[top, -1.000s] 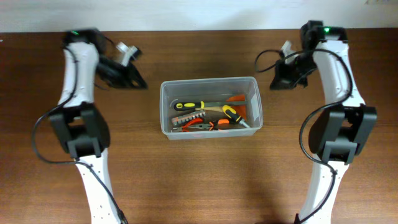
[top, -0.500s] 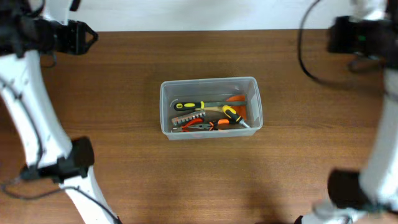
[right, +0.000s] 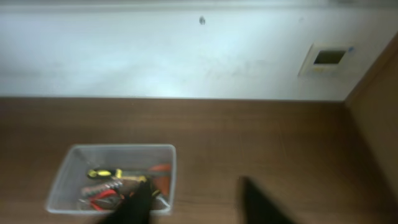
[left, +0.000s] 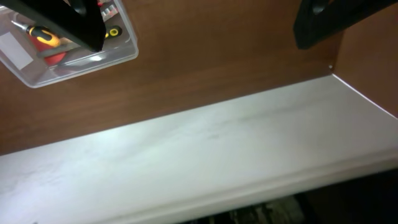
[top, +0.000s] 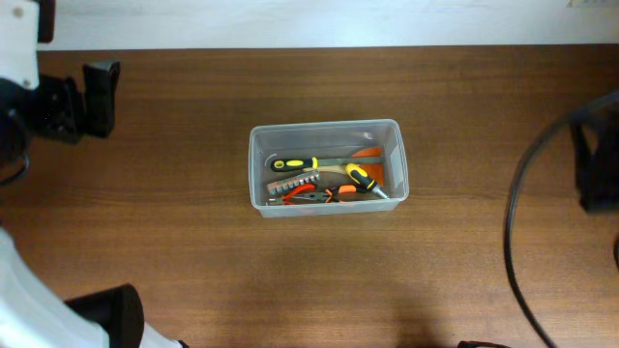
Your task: Pack container
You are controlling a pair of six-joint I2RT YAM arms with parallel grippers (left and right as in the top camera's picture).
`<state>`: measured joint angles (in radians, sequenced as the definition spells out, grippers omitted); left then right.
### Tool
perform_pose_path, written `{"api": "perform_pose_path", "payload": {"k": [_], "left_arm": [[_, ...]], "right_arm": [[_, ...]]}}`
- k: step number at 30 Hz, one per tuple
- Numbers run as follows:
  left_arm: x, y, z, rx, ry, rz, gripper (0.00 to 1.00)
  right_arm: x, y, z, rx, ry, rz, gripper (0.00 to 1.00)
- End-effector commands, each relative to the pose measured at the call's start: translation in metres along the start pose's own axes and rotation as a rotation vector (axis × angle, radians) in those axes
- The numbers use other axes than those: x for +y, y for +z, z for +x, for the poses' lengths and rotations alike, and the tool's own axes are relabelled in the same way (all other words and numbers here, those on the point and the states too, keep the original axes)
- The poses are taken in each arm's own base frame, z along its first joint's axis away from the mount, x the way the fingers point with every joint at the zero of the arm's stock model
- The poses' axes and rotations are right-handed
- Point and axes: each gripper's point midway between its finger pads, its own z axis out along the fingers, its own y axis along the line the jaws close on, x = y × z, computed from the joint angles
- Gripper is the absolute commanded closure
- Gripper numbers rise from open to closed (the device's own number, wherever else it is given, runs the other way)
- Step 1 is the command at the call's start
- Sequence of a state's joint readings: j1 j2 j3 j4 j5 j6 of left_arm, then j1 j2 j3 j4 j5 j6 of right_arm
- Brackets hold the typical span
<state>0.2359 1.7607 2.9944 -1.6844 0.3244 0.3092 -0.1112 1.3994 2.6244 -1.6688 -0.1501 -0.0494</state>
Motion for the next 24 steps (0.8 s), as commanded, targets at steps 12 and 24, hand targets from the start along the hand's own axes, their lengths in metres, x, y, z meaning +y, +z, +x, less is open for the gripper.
{"api": "perform_pose_path", "payload": {"k": [12,24], "left_arm": [[-0.001,-0.013,-0.002,-0.020,-0.009,-0.023,0.01],[-0.001,-0.013,-0.002,-0.020,-0.009,-0.023,0.01]], "right_arm": [[0.011,-0.068,0.003,-0.152,-0.028,0.007,0.01],[0.011,-0.069,0.005,-0.147,-0.027,0.007,0.01]]}}
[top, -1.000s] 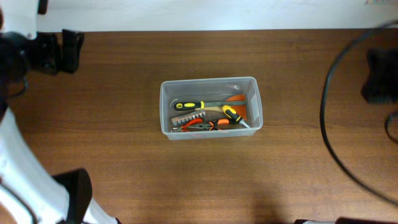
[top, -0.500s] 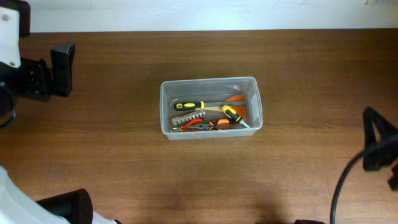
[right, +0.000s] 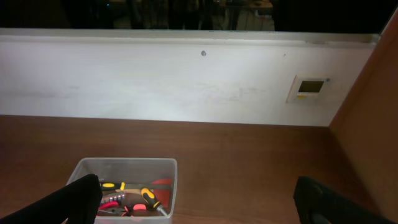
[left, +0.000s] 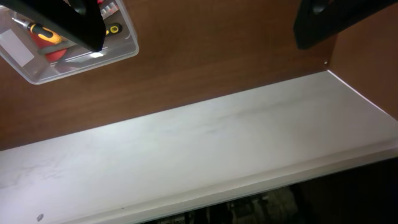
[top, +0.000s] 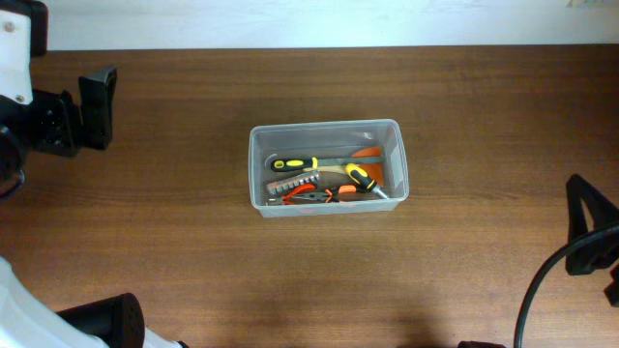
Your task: Pack container
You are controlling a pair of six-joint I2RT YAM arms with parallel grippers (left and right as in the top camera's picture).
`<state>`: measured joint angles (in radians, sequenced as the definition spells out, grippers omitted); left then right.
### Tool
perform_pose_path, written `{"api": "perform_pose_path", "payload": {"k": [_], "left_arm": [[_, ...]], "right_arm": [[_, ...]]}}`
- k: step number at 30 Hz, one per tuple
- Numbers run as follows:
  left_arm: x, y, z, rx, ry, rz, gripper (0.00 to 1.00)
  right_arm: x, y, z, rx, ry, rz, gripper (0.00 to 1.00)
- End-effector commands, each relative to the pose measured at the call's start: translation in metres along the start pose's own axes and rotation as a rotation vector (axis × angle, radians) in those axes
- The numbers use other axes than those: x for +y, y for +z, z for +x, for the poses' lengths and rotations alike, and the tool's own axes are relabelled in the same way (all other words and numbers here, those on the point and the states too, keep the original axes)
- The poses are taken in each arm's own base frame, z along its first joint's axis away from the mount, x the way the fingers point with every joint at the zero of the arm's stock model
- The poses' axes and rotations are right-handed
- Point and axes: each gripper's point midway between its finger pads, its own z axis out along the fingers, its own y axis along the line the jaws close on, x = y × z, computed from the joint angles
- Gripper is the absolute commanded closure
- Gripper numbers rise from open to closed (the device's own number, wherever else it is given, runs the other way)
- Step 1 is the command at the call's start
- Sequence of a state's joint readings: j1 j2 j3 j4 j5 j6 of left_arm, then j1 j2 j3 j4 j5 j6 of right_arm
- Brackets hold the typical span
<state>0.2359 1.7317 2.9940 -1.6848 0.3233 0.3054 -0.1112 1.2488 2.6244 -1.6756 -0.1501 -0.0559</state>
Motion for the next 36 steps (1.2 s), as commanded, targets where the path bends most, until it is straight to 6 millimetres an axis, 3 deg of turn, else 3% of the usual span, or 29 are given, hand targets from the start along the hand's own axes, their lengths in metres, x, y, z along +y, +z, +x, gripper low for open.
{"api": "perform_pose_path", "payload": {"k": [1,15,21,24,30,34,36], "left_arm": [[0.003,0.000,0.001,0.005,-0.014,-0.013,0.01],[0.003,0.000,0.001,0.005,-0.014,-0.013,0.01],[0.003,0.000,0.001,0.005,-0.014,-0.013,0.01],[0.003,0.000,0.001,0.005,-0.014,-0.013,0.01],[0.003,0.000,0.001,0.005,-0.014,-0.013,0.01],[0.003,0.000,0.001,0.005,-0.014,-0.013,0.01],[0.003,0.000,0.001,0.005,-0.014,-0.013,0.01]], "right_arm": [[0.000,-0.002,0.000,-0.006,0.001,0.000,0.01],[-0.005,0.003,-0.002,-0.003,0.001,0.023,0.01],[-0.021,0.018,-0.017,-0.063,-0.009,0.102,0.01],[-0.022,0.030,-0.015,-0.089,-0.010,0.102,0.01],[-0.023,0.061,0.028,-0.094,-0.011,0.095,0.01],[-0.022,0.078,0.081,-0.045,-0.003,0.087,0.01],[-0.021,0.085,0.117,0.015,0.003,0.084,0.01]]}}
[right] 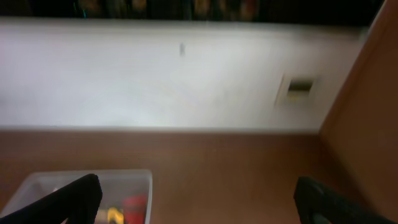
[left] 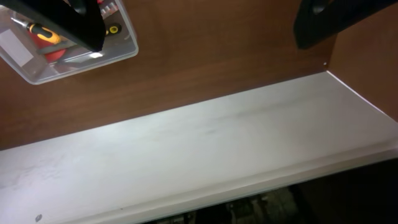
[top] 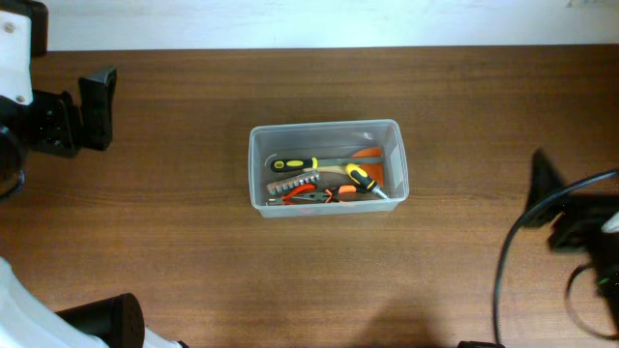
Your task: Pack container
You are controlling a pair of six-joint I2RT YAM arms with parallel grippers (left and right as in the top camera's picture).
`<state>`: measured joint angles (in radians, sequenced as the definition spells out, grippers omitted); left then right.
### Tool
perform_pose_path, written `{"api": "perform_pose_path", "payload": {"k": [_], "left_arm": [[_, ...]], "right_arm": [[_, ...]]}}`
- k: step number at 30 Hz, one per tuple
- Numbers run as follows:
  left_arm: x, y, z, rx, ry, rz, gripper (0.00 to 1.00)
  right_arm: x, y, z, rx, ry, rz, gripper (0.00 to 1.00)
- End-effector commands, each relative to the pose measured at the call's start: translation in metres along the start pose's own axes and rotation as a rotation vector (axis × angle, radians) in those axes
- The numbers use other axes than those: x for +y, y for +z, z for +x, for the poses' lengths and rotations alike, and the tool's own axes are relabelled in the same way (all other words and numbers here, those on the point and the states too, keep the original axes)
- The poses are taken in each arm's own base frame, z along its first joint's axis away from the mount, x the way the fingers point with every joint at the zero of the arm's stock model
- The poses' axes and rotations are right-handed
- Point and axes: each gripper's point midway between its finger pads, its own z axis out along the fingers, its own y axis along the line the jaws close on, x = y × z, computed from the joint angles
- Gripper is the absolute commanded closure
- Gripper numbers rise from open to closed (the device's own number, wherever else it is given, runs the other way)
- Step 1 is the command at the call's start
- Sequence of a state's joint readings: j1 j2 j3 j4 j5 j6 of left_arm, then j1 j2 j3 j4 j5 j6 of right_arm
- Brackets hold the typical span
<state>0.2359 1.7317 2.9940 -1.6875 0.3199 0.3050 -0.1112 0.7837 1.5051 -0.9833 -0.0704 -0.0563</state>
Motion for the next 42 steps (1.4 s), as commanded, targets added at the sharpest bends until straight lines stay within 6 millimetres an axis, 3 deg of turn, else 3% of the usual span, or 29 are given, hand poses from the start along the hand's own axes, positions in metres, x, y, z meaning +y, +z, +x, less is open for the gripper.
{"api": "perform_pose_path", "payload": {"k": [1,5,13,22,27,42], "left_arm": [[0.002,0.000,0.000,0.002,-0.013,-0.011,0.01],[0.002,0.000,0.000,0.002,-0.013,-0.011,0.01],[0.002,0.000,0.000,0.002,-0.013,-0.011,0.01],[0.002,0.000,0.000,0.002,-0.013,-0.011,0.01],[0.002,0.000,0.000,0.002,-0.013,-0.011,0.01],[0.002,0.000,0.000,0.002,-0.013,-0.011,0.01]], "right_arm": [[0.002,0.006,0.053,0.076,0.007,0.002,0.01],[0.004,0.022,0.112,0.137,0.011,-0.002,0.01],[0.007,0.052,0.200,0.144,0.012,-0.003,0.01],[0.018,0.061,0.239,0.064,-0.006,-0.039,0.01],[0.019,0.065,0.249,0.032,-0.013,-0.040,0.01],[0.020,0.080,0.297,0.096,-0.010,-0.037,0.01]]}}
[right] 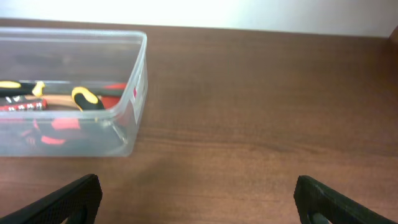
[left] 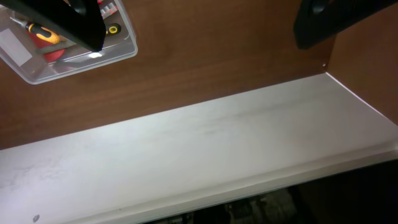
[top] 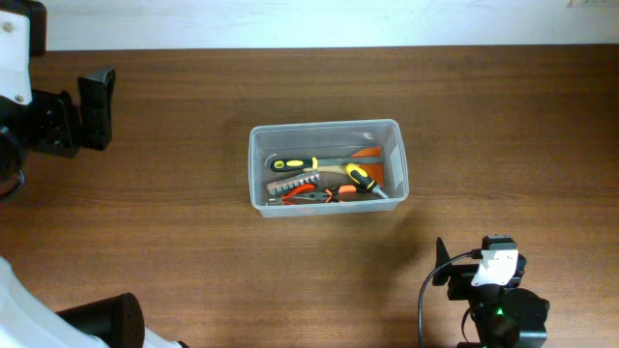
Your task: Pack container
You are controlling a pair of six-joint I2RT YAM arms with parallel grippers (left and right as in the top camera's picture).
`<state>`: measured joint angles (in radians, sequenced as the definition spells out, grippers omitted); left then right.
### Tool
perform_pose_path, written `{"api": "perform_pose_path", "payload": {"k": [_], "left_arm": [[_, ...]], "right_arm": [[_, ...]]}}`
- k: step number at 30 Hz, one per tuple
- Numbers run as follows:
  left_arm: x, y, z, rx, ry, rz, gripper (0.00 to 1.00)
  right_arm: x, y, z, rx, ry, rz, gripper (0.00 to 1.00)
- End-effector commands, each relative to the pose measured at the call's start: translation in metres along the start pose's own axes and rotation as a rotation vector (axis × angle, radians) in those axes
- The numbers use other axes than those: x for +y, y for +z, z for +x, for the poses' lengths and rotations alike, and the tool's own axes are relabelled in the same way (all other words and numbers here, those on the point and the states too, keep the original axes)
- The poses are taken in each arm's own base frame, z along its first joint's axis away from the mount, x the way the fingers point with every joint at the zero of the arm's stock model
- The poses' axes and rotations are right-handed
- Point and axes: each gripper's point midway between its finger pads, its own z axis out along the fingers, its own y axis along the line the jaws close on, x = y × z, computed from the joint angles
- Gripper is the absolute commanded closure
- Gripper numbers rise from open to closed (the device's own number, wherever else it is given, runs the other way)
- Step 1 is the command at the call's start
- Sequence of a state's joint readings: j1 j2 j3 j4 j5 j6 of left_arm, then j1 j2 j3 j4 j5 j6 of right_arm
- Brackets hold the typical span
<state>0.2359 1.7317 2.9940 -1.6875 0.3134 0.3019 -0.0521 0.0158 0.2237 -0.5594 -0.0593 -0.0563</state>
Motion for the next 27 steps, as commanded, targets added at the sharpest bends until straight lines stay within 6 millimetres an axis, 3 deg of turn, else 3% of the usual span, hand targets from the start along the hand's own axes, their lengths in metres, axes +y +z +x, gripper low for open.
{"api": "perform_pose_path", "payload": {"k": [1,7,27], "left_arm": [[0.001,0.000,0.000,0.000,-0.010,-0.005,0.01],[0.001,0.000,0.000,0.000,-0.010,-0.005,0.01],[0.001,0.000,0.000,0.000,-0.010,-0.005,0.01]], "right_arm": [[-0.002,0.004,0.010,0.016,0.003,0.013,0.01],[-0.001,0.012,0.029,0.060,0.004,0.011,0.01],[-0.001,0.012,0.026,0.047,0.004,0.011,0.01]]}}
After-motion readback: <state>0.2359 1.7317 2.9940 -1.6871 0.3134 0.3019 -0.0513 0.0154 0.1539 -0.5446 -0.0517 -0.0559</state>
